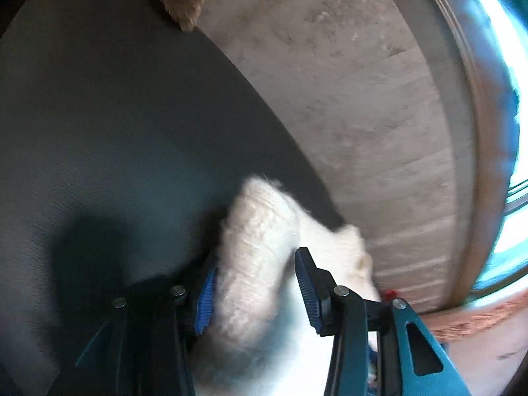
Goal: Fold clothes
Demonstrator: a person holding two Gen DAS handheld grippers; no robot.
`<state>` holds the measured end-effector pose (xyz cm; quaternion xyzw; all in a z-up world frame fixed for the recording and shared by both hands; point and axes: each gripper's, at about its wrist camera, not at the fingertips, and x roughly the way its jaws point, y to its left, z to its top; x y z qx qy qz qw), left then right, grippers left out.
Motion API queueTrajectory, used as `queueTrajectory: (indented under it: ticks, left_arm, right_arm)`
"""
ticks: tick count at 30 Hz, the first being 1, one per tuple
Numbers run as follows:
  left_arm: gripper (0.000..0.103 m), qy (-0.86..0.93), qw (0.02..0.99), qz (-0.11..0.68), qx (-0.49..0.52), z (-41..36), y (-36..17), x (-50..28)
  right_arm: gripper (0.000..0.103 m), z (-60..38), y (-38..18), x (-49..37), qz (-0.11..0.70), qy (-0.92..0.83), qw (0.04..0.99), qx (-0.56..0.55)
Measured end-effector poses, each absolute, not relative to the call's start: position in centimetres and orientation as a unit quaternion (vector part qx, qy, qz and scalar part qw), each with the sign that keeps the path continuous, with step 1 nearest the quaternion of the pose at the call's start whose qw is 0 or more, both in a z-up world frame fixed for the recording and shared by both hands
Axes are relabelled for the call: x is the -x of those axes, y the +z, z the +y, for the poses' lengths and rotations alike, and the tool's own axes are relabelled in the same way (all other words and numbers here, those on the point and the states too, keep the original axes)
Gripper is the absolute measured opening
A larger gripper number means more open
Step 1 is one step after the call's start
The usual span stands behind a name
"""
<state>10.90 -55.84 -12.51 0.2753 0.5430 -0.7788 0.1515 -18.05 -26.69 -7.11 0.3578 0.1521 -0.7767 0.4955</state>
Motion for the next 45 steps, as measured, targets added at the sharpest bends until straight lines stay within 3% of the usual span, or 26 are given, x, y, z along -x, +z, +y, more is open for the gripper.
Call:
queueTrajectory:
  ticks: [1, 2, 5, 9, 13, 17, 22, 27, 31, 36, 45]
  left_arm:
    - [0.020, -0.788, 0.160, 0.524, -0.280, -55.5, -12.2, -10.9]
    - [0.015, -0.802, 0.178, 0.492, -0.288, -54.8, -11.6, -10.8]
    - [0.013, -0.842, 0.257, 0.343, -0.328, -51.8, -9.4, -9.8]
    - [0.015, -0.834, 0.352, 0.136, -0.403, -48.0, -10.3, -5.9]
    - [0.024, -0.835, 0.347, 0.213, -0.371, -49.5, -9.6, -7.2]
    - [0.023, -0.828, 0.380, 0.303, -0.280, -50.6, -7.1, -13.0]
    - [0.026, -0.870, 0.312, 0.266, -0.275, -45.6, -6.2, -14.8]
    - [0.030, -0.862, 0.307, 0.192, -0.354, -40.5, -10.4, -13.0]
    - [0.032, -0.854, 0.305, 0.251, -0.339, -41.8, -11.1, -14.0]
    - [0.033, -0.852, 0.329, 0.208, -0.351, -42.4, -11.5, -12.5]
    - [0.032, -0.850, 0.314, 0.212, -0.366, -42.4, -9.7, -12.9]
  right_arm:
    - [0.102, -26.5, -7.0, 17.9, 0.153, -0.778, 0.495, -0.357]
    - [0.102, -26.4, -7.0, 17.9, 0.154, -0.778, 0.494, -0.357]
    - [0.102, -26.3, -7.0, 17.7, 0.157, -0.780, 0.491, -0.354]
    - [0.103, -26.3, -7.1, 17.6, 0.161, -0.782, 0.489, -0.352]
    - [0.103, -26.2, -7.2, 17.6, 0.162, -0.784, 0.486, -0.351]
    - [0.103, -26.0, -7.2, 17.5, 0.162, -0.785, 0.485, -0.350]
    - [0.103, -26.1, -7.2, 17.5, 0.166, -0.785, 0.485, -0.349]
    - [0.103, -26.2, -7.1, 17.5, 0.167, -0.786, 0.483, -0.348]
    - [0.103, -26.2, -7.2, 17.6, 0.167, -0.786, 0.482, -0.350]
    - [0.103, -26.4, -7.2, 17.9, 0.166, -0.786, 0.479, -0.354]
    - [0.103, -26.4, -6.5, 18.6, 0.170, -0.778, 0.471, -0.380]
